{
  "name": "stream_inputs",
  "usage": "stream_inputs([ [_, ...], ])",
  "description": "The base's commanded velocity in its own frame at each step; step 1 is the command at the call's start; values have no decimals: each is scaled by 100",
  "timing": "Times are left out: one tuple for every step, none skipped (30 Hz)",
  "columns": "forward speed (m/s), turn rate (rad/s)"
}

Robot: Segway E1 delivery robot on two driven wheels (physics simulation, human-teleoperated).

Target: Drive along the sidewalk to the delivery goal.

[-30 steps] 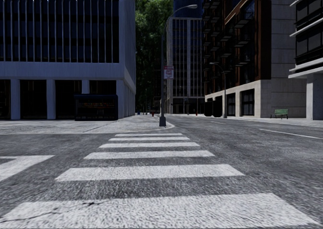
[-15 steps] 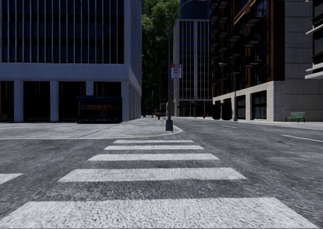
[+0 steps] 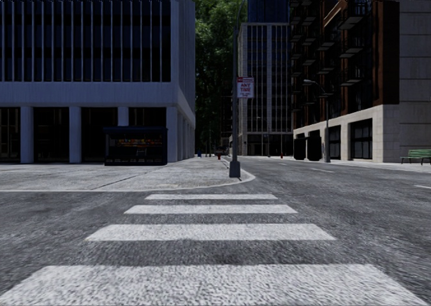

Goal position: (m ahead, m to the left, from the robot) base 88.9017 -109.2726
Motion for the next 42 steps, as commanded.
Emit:
stream_inputs([
  [194, 37],
  [194, 17],
  [194, 17],
  [194, 7],
  [194, 3],
  [194, 0],
  [194, 0],
  [194, 0],
  [194, 0],
  [194, 0],
  [194, 0],
  [194, 0],
  [195, 0],
  [195, 0],
  [195, 0],
  [195, 0],
  [195, 1],
  [195, 17],
  [195, 26],
  [195, 28],
  [195, 29],
  [195, 29],
  [195, 10],
  [195, 0],
  [195, 0],
  [195, 0],
  [195, 0],
  [195, 0],
  [195, 0],
  [195, 0],
  [195, 0],
  [195, 0],
  [195, 0],
  [195, 0],
  [195, 0],
  [195, 0],
  [196, 0],
  [196, 0],
  [196, 0],
  [196, 0],
  [196, 0],
  [196, 0],
])
